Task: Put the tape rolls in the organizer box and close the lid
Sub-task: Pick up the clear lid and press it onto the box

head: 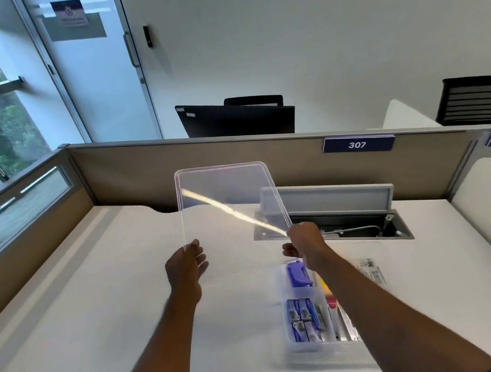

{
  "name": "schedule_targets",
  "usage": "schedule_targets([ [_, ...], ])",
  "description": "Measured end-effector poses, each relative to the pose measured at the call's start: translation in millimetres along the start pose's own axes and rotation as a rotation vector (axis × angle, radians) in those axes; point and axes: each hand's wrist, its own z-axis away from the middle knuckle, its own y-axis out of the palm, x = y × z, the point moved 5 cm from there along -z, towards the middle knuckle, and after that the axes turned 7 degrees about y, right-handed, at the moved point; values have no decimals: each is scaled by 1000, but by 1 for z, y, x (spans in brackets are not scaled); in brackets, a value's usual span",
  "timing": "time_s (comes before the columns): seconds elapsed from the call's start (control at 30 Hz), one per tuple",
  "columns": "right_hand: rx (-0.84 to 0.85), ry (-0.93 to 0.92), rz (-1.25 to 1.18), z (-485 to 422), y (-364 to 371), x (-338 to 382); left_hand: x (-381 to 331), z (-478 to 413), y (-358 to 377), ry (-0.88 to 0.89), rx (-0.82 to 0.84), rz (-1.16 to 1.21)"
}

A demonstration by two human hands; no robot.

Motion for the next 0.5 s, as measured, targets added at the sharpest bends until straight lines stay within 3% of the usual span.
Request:
schedule_targets([
  [0.13, 48, 22, -26, 3, -56, 24, -50, 26, 68, 271, 147, -60],
  [0.23, 128, 14, -307, 9, -95, 52, -80, 53, 111, 555, 245, -268],
  [0.37, 369, -20, -698, 13, -152, 92, -91, 105, 156, 1003, 375, -612],
  [0.5, 531, -5, -604, 12, -220, 96, -65, 151, 183, 1393, 607, -898],
])
